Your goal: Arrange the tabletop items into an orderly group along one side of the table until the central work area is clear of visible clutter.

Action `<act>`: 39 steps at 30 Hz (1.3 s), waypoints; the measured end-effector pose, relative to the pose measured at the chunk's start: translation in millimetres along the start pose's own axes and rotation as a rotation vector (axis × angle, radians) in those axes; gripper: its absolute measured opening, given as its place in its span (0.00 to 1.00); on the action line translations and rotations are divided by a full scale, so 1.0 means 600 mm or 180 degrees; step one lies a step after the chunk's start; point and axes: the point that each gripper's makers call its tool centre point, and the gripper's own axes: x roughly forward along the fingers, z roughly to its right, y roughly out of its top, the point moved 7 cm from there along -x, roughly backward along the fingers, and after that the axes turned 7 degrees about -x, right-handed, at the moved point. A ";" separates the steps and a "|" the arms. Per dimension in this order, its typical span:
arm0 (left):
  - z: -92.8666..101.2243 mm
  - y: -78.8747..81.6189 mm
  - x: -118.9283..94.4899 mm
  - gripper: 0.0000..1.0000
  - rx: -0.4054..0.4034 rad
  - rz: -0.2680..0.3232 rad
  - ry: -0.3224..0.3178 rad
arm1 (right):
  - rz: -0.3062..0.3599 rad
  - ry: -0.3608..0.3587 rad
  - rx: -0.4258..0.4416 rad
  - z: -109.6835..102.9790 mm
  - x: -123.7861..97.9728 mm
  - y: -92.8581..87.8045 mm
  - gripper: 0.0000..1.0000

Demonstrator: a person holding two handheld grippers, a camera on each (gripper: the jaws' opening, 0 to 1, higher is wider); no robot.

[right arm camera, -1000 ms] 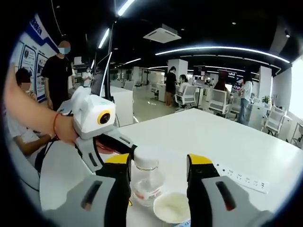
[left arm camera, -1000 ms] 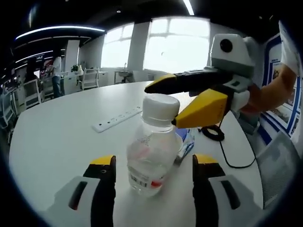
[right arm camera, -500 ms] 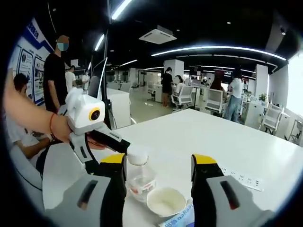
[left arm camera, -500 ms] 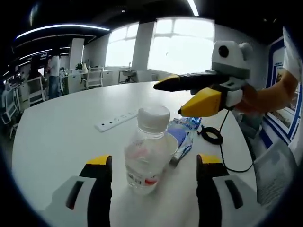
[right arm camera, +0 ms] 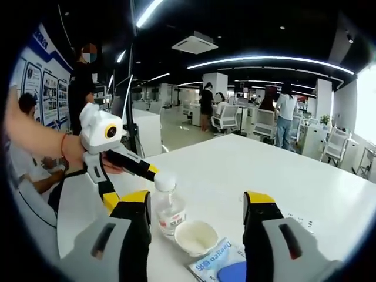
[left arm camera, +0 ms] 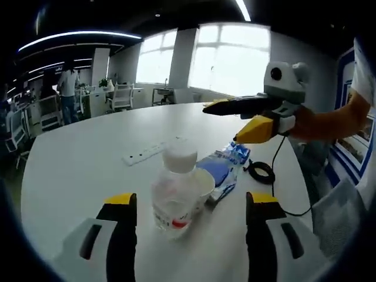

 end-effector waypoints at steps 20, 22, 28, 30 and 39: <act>0.058 0.020 -0.040 0.81 0.0003 0.0040 0.0176 | -0.0105 -0.0156 0.0093 0.033 -0.126 -0.032 0.68; 0.066 0.023 -0.044 0.81 -0.0004 0.0059 0.0196 | -0.0115 -0.0177 0.0103 0.036 -0.141 -0.035 0.68; 0.085 0.023 -0.056 0.81 -0.0013 0.0082 0.0251 | -0.0137 -0.0244 0.0117 0.044 -0.181 -0.045 0.68; 0.092 0.024 -0.060 0.81 -0.0011 0.0083 0.0266 | -0.0153 -0.0267 0.0122 0.047 -0.194 -0.049 0.68; 0.124 0.035 -0.070 0.82 0.0020 0.0101 0.0317 | -0.0169 -0.0334 0.0135 0.054 -0.255 -0.057 0.68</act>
